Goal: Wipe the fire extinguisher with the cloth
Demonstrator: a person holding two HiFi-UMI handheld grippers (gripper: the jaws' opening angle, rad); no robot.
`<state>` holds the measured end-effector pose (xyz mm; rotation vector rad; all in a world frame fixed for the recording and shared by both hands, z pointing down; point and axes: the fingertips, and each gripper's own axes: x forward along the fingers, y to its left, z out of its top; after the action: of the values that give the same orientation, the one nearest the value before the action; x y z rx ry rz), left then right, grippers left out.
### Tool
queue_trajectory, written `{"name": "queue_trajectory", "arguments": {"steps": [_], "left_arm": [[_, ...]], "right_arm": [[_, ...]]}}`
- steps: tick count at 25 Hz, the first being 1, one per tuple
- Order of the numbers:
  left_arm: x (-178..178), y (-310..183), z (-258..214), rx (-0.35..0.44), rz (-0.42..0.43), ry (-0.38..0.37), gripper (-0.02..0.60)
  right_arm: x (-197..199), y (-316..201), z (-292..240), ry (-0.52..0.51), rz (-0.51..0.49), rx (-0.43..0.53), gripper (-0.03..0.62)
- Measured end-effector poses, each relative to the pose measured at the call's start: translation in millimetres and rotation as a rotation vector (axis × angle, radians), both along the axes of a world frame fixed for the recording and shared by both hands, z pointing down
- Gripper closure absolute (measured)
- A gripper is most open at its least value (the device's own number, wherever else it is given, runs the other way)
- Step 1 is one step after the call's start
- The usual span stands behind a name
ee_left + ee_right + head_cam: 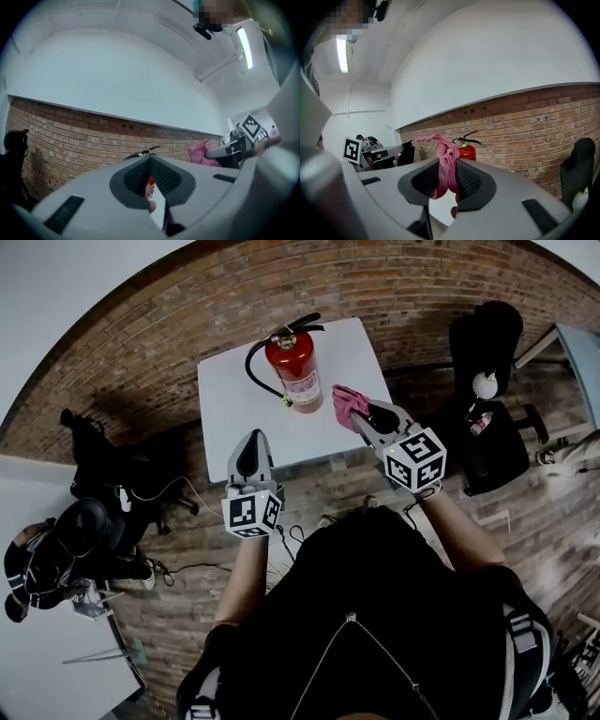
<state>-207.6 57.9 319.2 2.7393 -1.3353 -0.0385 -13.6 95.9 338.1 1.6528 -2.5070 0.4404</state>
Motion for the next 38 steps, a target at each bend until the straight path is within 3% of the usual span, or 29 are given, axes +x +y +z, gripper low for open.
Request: {"name": "queue_trajectory", "arguments": {"steps": [9, 17, 26, 38], "left_arm": [[-20, -10, 18, -0.026, 0.031, 0.017, 0.574], [-12, -26, 35, -0.053, -0.02, -0.01, 0.574], [34, -75, 44, -0.08, -0.194, -0.05, 0.574], [88, -117, 61, -0.104, -0.383, -0.029, 0.574]], "right_arm": [[-17, -8, 16, -0.049, 0.028, -0.025, 0.493], [18, -43, 37, -0.084, 0.043, -0.014, 0.494], [73, -133, 73, -0.135, -0.126, -0.083, 0.496], [122, -229, 153, -0.184, -0.344, -0.314, 0.497]]}}
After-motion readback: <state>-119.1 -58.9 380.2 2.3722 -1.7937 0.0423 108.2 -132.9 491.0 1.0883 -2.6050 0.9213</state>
